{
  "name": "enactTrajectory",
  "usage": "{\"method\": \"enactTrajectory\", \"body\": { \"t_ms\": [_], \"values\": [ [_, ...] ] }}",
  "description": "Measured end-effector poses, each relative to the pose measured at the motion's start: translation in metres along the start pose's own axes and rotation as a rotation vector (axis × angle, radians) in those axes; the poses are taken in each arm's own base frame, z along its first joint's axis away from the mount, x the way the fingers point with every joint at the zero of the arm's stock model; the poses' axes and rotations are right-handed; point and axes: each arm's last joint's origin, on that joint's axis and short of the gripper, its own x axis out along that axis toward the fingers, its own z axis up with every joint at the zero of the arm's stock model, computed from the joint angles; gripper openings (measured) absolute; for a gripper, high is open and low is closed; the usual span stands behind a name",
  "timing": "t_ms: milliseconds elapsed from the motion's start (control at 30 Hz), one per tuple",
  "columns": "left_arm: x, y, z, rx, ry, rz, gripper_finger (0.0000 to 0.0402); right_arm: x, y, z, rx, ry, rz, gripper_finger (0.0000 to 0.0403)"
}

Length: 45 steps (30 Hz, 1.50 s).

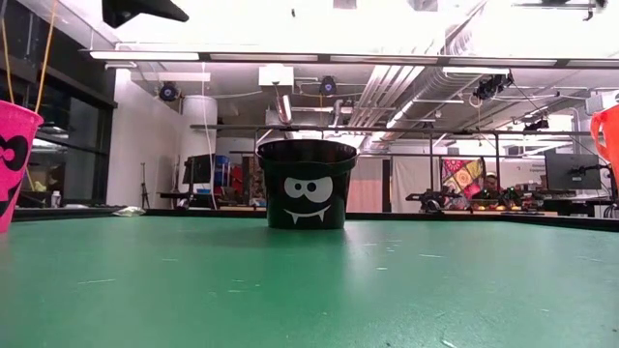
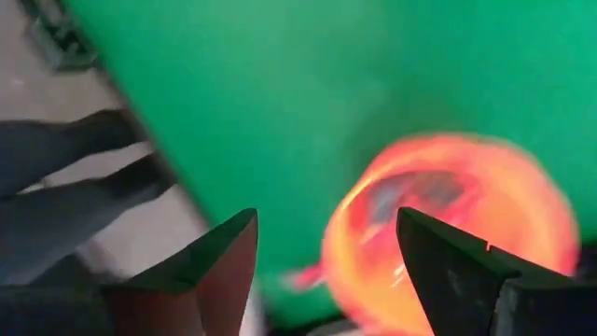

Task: Sort candy by brand, put in halloween buckets
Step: Put the red gummy into the orange bin

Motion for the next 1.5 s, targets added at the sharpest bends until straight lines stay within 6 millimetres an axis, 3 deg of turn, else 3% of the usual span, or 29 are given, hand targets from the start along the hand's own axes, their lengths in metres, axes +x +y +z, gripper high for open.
{"method": "enactTrajectory", "body": {
  "t_ms": [233, 333, 500, 700, 1000, 1500],
  "values": [
    [0.007, 0.010, 0.009, -0.017, -0.028, 0.060, 0.0227, 0.020, 0.044, -0.057, 0.276, 0.169, 0.117, 0.0250],
    [0.009, 0.012, 0.011, -0.004, -0.028, 0.071, 0.0227, 0.047, 0.061, -0.076, 0.388, 0.290, 0.167, 0.0250],
    [0.011, 0.014, 0.013, 0.046, -0.018, 0.072, 0.0227, 0.100, 0.077, -0.096, 0.382, 0.521, 0.181, 0.0250],
    [0.012, 0.016, 0.014, 0.052, -0.015, 0.074, 0.0227, 0.147, 0.072, -0.102, 0.354, 0.696, -0.016, 0.0250],
    [0.012, 0.016, 0.014, 0.050, -0.009, 0.067, 0.0227, 0.193, 0.062, -0.101, 0.297, 0.619, -0.228, 0.0250],
    [0.012, 0.015, 0.013, 0.048, 0.002, 0.054, 0.0227, 0.219, 0.054, -0.100, 0.173, 0.564, -0.340, 0.0250]
  ]
}}
